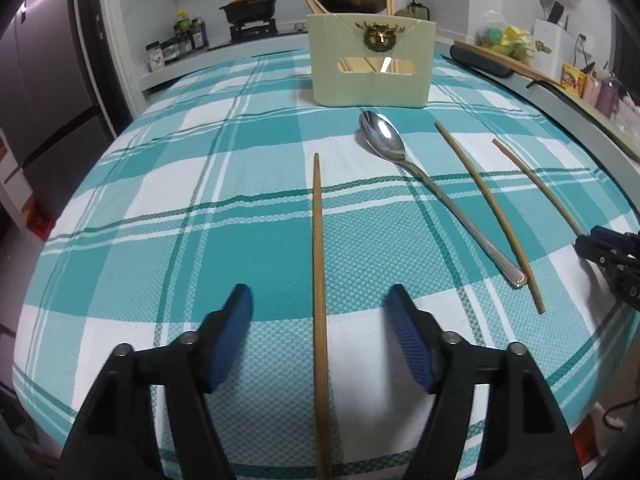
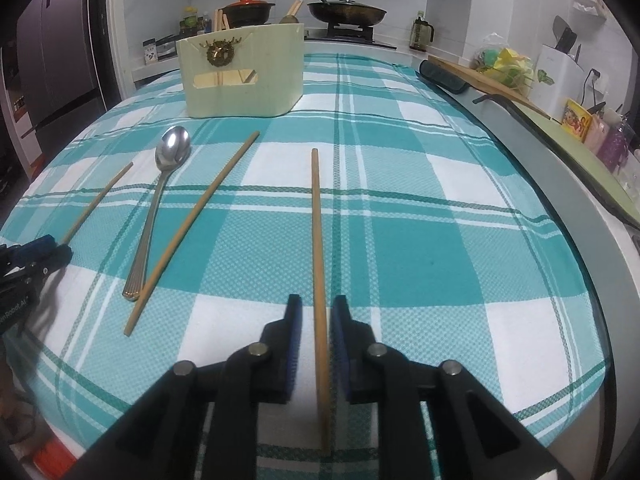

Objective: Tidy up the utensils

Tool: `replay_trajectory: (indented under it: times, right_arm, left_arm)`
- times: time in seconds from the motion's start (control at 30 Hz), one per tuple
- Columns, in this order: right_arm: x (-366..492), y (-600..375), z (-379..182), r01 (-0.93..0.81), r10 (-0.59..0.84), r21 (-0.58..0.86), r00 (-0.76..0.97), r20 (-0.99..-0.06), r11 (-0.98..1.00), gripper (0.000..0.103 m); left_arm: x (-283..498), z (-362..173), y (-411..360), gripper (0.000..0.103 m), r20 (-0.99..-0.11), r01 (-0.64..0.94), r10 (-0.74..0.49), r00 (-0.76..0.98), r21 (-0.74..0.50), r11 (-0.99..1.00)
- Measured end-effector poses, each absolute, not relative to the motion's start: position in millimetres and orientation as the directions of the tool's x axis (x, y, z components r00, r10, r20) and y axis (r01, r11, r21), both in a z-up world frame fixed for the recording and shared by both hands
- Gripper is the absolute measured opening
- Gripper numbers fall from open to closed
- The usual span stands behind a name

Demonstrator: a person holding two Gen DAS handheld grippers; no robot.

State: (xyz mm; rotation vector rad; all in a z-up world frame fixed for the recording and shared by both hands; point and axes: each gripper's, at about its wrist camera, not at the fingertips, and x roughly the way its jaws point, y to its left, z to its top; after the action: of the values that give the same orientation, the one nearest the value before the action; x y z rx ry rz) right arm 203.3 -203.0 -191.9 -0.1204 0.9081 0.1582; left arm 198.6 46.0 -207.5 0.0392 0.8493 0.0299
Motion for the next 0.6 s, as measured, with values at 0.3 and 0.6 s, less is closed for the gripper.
replay_trajectory:
  times: [0.3, 0.6]
  right_arm:
    - [209, -212, -194, -0.208, 0.108, -0.019, 0.582, -0.806, 0.978, 0.051]
    - [213, -216, -198, -0.251, 0.177, 0.042, 0.548, -0.818, 0.967, 0.092]
  left_arm:
    - [209, -214, 63, 0.103, -0.804, -0.037, 0.022, 0.594, -0.001, 0.999]
    - [211, -213, 63, 0.103, -0.829, -0.038, 0.018, 0.559, -0.004, 0.999]
